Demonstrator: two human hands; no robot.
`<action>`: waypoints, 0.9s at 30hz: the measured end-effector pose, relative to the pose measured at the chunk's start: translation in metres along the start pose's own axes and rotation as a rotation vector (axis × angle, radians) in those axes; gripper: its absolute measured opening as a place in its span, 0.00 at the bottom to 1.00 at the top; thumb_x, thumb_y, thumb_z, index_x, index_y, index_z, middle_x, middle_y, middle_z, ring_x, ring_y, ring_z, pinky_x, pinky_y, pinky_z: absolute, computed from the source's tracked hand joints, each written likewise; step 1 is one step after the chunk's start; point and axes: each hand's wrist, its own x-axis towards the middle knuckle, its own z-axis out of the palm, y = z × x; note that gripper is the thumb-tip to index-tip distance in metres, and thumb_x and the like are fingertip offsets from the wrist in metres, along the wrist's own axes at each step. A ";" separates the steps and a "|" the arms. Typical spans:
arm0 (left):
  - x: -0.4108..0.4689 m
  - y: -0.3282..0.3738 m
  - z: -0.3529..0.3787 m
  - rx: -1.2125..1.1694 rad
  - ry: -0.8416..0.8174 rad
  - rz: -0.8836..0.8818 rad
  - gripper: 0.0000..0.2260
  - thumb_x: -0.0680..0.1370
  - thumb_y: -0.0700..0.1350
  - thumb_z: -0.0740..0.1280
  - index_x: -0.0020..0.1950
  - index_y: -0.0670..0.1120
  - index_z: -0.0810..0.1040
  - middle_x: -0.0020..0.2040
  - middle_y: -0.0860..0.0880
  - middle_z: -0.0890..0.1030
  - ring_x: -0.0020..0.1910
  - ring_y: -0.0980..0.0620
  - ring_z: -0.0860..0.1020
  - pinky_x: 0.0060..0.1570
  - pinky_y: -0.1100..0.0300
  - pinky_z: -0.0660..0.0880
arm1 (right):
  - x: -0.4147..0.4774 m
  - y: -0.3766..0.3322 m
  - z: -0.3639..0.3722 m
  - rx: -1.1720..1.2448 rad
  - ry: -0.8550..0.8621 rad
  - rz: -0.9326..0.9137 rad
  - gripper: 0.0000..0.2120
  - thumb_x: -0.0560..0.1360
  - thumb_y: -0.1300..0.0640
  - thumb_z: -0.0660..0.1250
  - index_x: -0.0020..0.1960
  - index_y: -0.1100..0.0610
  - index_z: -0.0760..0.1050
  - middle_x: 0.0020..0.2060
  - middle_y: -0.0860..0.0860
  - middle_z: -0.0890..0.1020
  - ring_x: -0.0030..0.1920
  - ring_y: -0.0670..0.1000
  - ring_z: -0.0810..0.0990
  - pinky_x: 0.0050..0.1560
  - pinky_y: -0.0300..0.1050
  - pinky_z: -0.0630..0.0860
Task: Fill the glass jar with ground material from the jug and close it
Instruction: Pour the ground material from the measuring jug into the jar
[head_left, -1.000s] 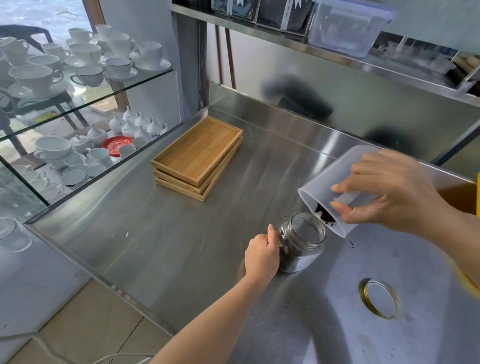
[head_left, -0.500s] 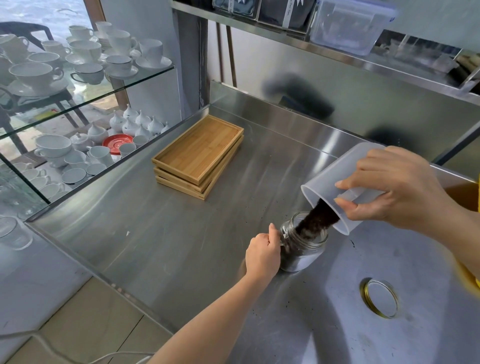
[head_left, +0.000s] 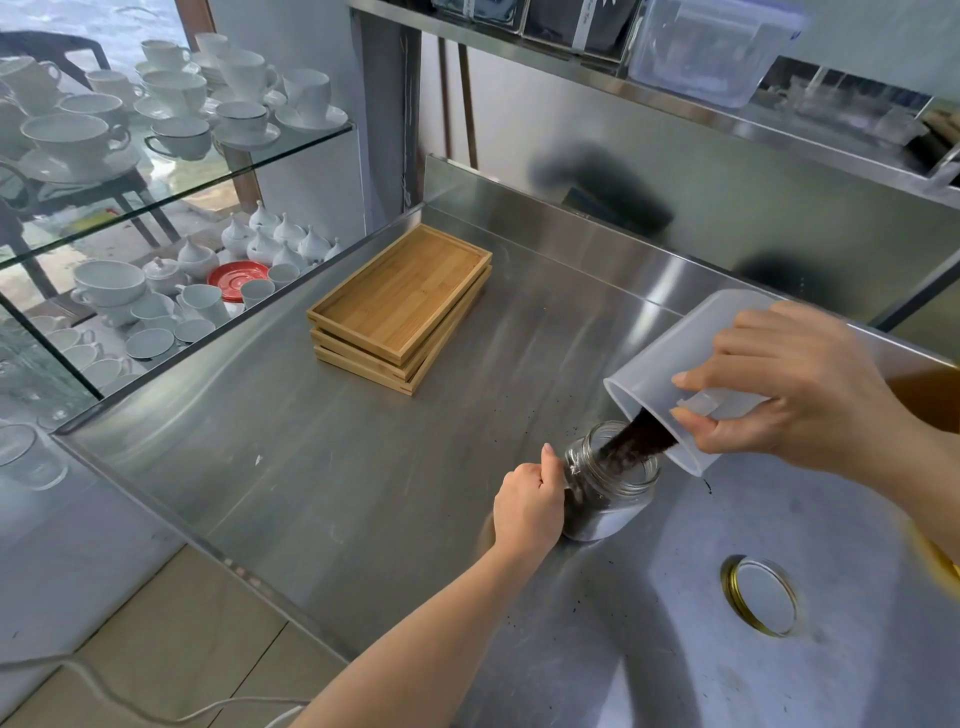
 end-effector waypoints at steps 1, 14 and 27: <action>0.000 0.000 0.000 -0.002 0.000 0.002 0.25 0.81 0.50 0.53 0.26 0.46 0.52 0.24 0.49 0.58 0.26 0.50 0.58 0.35 0.54 0.58 | 0.000 0.000 -0.001 -0.005 0.001 -0.012 0.14 0.70 0.51 0.66 0.31 0.59 0.79 0.22 0.55 0.71 0.24 0.55 0.67 0.31 0.45 0.56; 0.001 -0.001 0.001 -0.005 -0.001 -0.002 0.25 0.81 0.50 0.53 0.26 0.46 0.51 0.23 0.49 0.57 0.25 0.50 0.57 0.34 0.54 0.57 | 0.002 -0.004 -0.005 -0.081 -0.005 -0.117 0.10 0.66 0.54 0.70 0.30 0.59 0.79 0.22 0.54 0.72 0.24 0.56 0.69 0.31 0.42 0.61; 0.001 -0.002 0.000 0.006 -0.001 0.016 0.24 0.81 0.49 0.53 0.26 0.46 0.52 0.23 0.49 0.57 0.25 0.50 0.57 0.27 0.53 0.54 | 0.001 -0.009 -0.006 -0.143 -0.035 -0.208 0.09 0.68 0.53 0.69 0.33 0.58 0.79 0.23 0.53 0.71 0.29 0.54 0.66 0.38 0.42 0.50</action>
